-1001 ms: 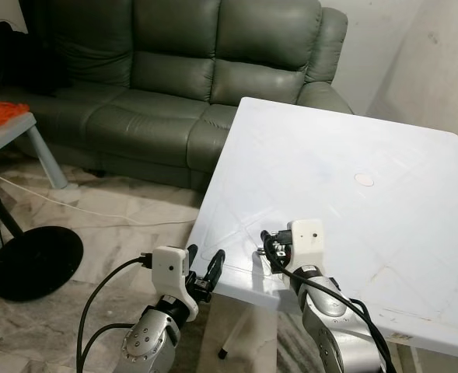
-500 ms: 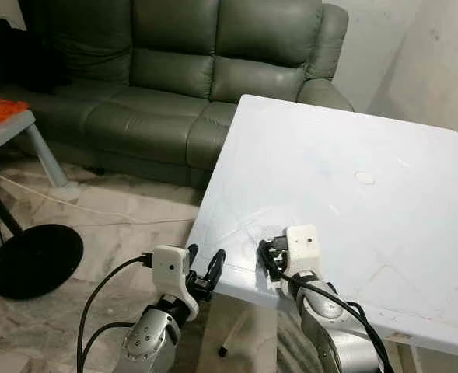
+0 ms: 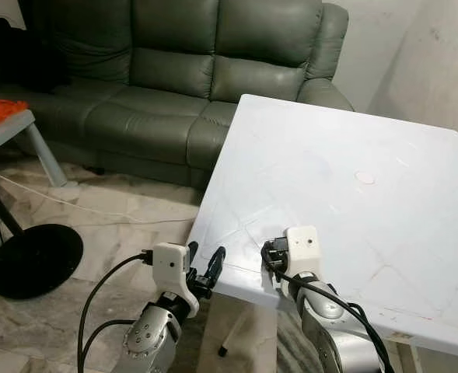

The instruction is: Hang keys on a hook

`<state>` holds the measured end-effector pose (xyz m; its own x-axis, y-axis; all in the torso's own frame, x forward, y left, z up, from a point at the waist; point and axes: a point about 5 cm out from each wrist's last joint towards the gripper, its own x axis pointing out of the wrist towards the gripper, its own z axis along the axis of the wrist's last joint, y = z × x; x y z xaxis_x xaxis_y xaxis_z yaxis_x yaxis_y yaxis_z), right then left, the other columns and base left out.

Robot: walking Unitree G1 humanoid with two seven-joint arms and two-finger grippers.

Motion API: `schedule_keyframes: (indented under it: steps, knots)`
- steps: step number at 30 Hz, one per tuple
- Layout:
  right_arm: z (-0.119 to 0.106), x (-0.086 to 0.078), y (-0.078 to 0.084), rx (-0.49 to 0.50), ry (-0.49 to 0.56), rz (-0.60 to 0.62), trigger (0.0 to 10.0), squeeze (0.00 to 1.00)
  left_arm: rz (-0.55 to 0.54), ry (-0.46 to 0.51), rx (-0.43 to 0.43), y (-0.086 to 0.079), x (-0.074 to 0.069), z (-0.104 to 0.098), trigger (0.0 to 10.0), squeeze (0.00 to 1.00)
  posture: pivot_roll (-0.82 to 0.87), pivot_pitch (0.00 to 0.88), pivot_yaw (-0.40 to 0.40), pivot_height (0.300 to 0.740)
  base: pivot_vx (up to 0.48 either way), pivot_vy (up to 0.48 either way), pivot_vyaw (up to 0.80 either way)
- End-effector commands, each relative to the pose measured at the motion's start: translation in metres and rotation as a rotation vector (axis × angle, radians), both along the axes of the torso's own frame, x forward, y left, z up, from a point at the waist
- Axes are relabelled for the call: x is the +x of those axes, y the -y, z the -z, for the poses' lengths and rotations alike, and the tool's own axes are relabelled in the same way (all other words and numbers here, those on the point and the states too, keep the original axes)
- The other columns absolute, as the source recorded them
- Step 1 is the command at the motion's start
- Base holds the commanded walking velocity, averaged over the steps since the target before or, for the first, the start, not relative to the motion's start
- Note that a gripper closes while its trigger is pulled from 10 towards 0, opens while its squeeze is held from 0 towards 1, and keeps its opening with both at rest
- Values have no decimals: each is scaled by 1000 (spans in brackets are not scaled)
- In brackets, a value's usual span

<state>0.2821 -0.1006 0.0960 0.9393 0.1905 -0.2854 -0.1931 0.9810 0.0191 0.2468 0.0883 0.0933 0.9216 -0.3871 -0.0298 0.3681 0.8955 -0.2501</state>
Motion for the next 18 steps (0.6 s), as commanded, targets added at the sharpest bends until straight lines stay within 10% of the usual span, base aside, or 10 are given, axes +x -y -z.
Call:
schedule_keyframes:
  steps: [1,18]
  knots:
    - [2,-2,3,-3,-13,10,0,0,-3,7,-21,5,1,-3,10000,0,-5,100,-101,740,0,0,0]
    - [1,-3,1,20,-2,-5,0,0,-9,9,-24,6,1,-5,10000,0,-2,101,-98,740,0,0,0]
